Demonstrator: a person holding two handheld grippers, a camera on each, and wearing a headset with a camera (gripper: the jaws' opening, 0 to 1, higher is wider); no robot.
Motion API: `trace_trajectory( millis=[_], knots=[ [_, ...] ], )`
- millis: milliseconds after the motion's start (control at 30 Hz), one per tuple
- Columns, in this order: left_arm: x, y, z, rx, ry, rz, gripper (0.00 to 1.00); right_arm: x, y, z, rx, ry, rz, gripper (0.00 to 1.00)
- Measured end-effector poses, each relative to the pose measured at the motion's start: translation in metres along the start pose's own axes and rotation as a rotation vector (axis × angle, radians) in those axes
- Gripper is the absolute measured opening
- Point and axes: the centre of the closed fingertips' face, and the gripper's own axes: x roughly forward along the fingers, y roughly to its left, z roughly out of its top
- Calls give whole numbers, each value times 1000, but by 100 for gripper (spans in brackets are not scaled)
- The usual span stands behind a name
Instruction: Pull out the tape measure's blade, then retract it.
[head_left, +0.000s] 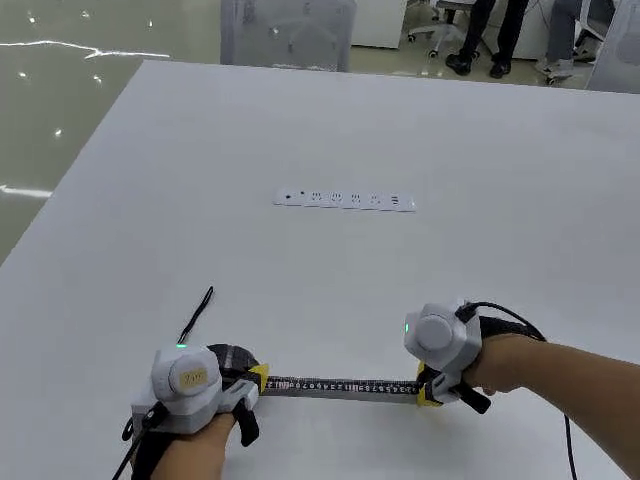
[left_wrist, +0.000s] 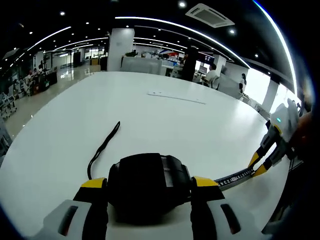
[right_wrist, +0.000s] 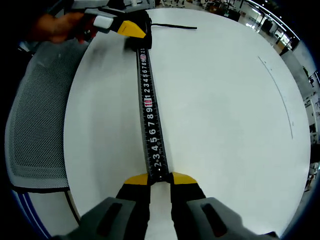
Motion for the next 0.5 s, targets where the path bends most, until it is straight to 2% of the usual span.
trace_trajectory(
  millis=[167,267,500],
  knots=[
    [1,1,-2,-26,10,4,64,0,0,0,13,-11,-2,14],
    [2,1,-2,-19,35,7,64,-1,1,1,18,-18,-2,14],
    [1,2,-4,18,40,22,61,-2,2,1,11,-24,-5,13]
  ],
)
